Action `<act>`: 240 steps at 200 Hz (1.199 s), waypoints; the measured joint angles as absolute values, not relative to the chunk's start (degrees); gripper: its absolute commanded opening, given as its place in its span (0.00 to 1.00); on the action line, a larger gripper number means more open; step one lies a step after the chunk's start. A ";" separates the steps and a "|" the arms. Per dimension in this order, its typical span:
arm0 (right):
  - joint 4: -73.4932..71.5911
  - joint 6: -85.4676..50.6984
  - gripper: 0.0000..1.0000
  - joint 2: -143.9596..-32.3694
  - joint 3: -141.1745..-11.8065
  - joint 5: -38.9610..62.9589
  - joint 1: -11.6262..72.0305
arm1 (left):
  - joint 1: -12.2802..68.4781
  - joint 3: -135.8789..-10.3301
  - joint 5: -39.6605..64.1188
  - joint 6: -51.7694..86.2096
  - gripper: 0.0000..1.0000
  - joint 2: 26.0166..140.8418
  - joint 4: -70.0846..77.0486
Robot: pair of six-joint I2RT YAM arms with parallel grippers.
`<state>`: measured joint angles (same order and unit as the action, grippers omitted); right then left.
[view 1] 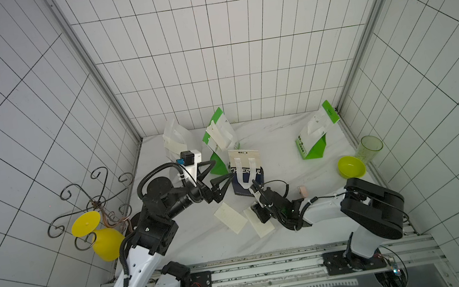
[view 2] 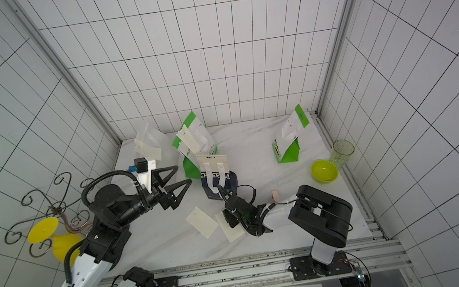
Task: Staple the receipts to the bags
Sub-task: Move the takeout bag to the center of the board.
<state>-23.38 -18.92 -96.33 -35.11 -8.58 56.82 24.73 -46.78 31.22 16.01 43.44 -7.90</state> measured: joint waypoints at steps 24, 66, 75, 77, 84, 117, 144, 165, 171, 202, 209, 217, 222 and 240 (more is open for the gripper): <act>-23.55 -18.94 0.00 -97.08 -35.38 -10.22 58.30 | 24.77 -46.78 30.92 16.01 0.97 43.44 -8.03; -23.14 -18.98 0.00 -92.95 -32.56 -11.00 59.40 | 24.82 -46.78 30.63 16.01 0.97 43.79 -8.01; -22.55 -18.87 0.00 -89.67 -31.18 -11.00 59.42 | 24.82 -46.78 30.61 16.01 0.97 43.99 -7.99; -22.55 -18.83 0.00 -88.84 -30.94 -10.87 59.42 | 24.82 -46.78 30.61 16.01 0.97 44.03 -7.99; -22.41 -18.70 0.00 -85.27 -30.15 -10.57 59.42 | 24.84 -46.78 30.44 16.01 0.97 44.23 -7.99; -24.08 -17.87 0.00 -70.59 -29.50 -9.30 59.40 | 24.93 -46.78 30.04 16.03 0.96 45.23 -7.90; -24.21 -16.99 0.00 -64.10 -29.52 -8.27 58.78 | 24.97 -46.78 30.83 16.05 0.96 46.76 -7.16; -22.68 -16.45 0.00 -60.86 -29.52 -6.35 57.36 | 24.97 -46.78 33.47 16.03 0.96 48.62 -6.02; -22.17 -16.40 0.00 -59.81 -29.52 -5.54 56.90 | 24.97 -46.78 34.33 16.03 0.96 49.17 -5.78; -19.49 -16.25 0.00 -53.08 -29.63 0.30 54.13 | 25.06 -46.54 38.96 15.92 0.97 50.78 -3.64; -18.96 -16.23 0.00 -51.57 -29.63 2.02 53.54 | 25.26 -46.35 40.14 15.81 0.97 50.89 -3.01; -18.48 -16.23 0.00 -50.19 -29.65 3.64 53.06 | 25.65 -46.26 41.28 15.57 0.97 51.18 -2.42; -18.09 -16.23 0.00 -49.25 -29.65 4.75 52.75 | 26.06 -46.26 42.04 15.35 0.97 51.51 -2.04; -16.93 -16.27 0.00 -46.74 -29.69 7.88 52.18 | 27.70 -46.26 44.56 14.63 0.97 52.88 -1.21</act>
<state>-16.93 -16.27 -46.74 -29.69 7.88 52.18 27.70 -46.26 44.56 14.63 52.88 -1.21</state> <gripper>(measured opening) 0.049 0.970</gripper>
